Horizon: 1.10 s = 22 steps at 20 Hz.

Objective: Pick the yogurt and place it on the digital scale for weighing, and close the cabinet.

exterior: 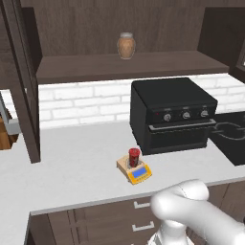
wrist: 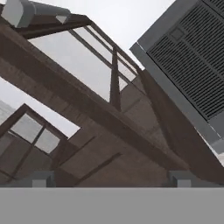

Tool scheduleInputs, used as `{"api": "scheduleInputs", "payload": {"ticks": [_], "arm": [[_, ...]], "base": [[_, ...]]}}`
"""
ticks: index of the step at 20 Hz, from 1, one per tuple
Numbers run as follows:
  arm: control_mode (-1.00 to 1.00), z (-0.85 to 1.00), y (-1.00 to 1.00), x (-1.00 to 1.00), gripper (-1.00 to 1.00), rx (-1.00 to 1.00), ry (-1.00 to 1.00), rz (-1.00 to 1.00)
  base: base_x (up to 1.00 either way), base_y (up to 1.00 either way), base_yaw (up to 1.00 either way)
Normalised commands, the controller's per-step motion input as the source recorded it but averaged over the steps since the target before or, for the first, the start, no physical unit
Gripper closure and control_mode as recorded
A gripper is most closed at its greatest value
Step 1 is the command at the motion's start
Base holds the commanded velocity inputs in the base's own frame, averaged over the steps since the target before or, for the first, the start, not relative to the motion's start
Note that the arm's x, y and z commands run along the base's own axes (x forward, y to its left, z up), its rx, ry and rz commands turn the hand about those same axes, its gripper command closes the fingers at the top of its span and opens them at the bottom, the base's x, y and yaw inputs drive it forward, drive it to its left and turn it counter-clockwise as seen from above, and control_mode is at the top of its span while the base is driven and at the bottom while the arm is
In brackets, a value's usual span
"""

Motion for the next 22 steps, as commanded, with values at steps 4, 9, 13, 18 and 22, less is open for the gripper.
{"api": "scheduleInputs", "payload": {"ticks": [4, 9, 13, 18, 22], "arm": [[-1.00, 0.00, -0.80, 0.25, -1.00, 0.04, 0.16, 0.00], [-1.00, 0.00, -0.58, 0.37, -1.00, 0.00, 0.20, 0.00], [-1.00, 0.32, -0.31, 0.27, -1.00, 0.02, 0.08, 0.00], [-1.00, 0.67, -0.07, -0.07, -1.00, 0.00, -0.01, 0.00], [-1.00, 0.91, 0.77, -0.09, -1.00, -0.22, -0.01, 0.00]], "base": [[0.00, 0.00, 0.00], [0.00, 0.00, 0.00], [0.00, 0.00, 0.00], [0.00, 0.00, 0.00], [0.00, 0.00, 0.00]]}}
